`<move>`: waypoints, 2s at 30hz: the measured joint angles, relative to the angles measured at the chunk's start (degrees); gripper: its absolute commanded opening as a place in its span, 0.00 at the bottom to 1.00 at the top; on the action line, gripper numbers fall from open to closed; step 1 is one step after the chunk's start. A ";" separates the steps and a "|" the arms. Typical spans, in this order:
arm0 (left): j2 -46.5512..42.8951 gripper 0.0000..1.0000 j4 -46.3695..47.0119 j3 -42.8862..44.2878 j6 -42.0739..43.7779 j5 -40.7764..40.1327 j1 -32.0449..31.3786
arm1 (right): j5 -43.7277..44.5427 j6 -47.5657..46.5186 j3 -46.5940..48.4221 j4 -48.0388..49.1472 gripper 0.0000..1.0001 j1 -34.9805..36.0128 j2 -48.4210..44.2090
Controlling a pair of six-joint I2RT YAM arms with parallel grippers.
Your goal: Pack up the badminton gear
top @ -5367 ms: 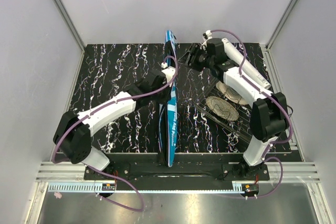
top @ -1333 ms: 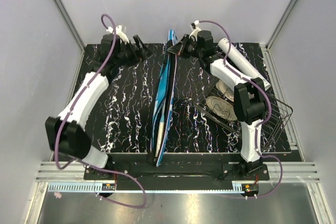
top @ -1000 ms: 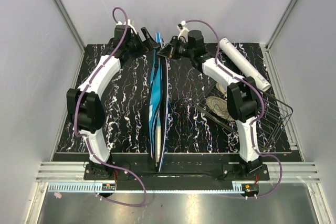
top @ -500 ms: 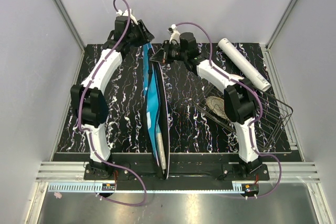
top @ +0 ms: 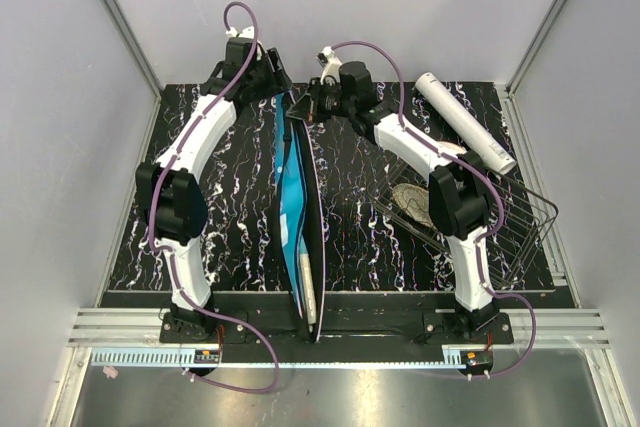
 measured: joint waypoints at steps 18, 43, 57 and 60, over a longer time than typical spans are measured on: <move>0.50 0.00 -1.25 1.77 1.49 -0.02 -0.72 | 5.40 5.46 0.00 -4.35 0.32 2.16 -3.23; -0.42 0.00 -0.68 0.00 0.39 -0.20 -0.59 | 6.88 15.50 -1.64 -5.42 0.32 1.64 -5.57; -0.42 0.00 -0.94 0.00 0.37 -0.17 -0.59 | 6.69 14.88 -0.72 -6.43 0.29 2.05 -2.36; -0.42 0.00 -0.98 0.00 0.37 -0.15 -0.59 | 6.75 14.82 0.09 -6.51 0.29 2.27 -1.73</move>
